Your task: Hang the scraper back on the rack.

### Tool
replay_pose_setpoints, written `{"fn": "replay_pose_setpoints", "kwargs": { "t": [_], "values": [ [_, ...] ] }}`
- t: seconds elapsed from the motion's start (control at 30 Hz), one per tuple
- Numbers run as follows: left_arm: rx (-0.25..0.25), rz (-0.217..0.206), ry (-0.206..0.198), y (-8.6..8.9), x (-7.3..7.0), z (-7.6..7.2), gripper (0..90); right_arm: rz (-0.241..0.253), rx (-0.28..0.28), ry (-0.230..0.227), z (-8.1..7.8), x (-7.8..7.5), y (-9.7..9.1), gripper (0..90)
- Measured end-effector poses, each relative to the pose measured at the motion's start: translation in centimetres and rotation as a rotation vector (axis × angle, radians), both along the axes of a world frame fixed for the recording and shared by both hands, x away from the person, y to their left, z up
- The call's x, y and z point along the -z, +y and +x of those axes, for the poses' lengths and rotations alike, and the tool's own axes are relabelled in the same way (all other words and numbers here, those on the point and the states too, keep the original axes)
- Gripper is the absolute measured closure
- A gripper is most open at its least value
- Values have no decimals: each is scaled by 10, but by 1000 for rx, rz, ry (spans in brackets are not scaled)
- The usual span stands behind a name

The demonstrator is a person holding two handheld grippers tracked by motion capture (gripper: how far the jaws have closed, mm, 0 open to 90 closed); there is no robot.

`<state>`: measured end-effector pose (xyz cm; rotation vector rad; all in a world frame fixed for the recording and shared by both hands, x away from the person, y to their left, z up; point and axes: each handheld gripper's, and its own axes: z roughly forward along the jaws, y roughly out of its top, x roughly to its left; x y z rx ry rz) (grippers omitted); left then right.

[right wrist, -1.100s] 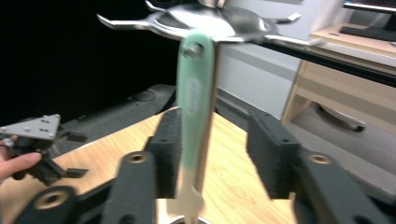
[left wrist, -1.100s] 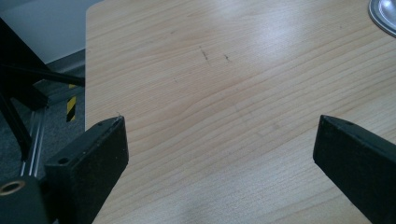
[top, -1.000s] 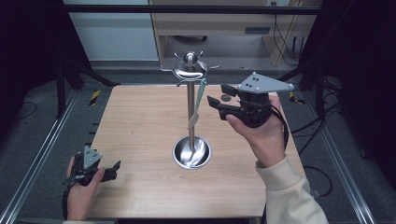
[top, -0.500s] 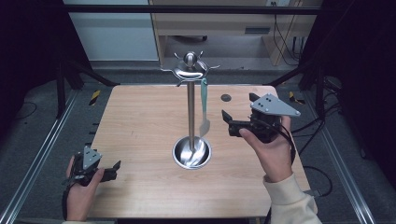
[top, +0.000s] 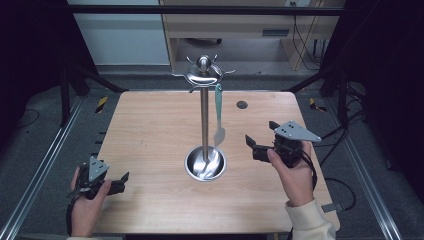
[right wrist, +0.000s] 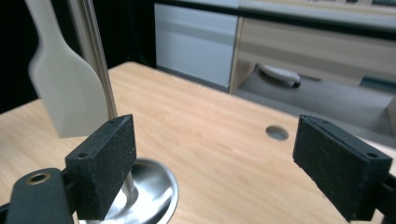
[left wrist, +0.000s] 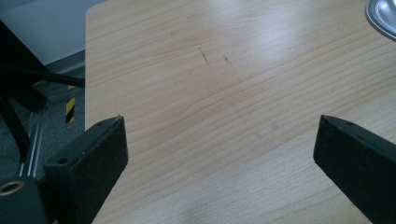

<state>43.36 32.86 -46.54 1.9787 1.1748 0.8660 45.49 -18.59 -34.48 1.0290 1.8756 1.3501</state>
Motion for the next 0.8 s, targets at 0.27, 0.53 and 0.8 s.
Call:
{"fn": "replay_pose_setpoints", "kwargs": {
  "t": [0.27, 0.53, 0.8],
  "values": [
    [-14, 16, -3, -1, 1, 0, 29, -18, 19, 53, 8, 32, -2, 133],
    [-29, 16, -4, 0, 1, 1, 30, -57, 72, 101, 20, 66, -4, 129],
    [-27, 11, -7, 0, 1, 6, 30, -132, 104, 175, 31, 111, -6, 129]
  ]
}}
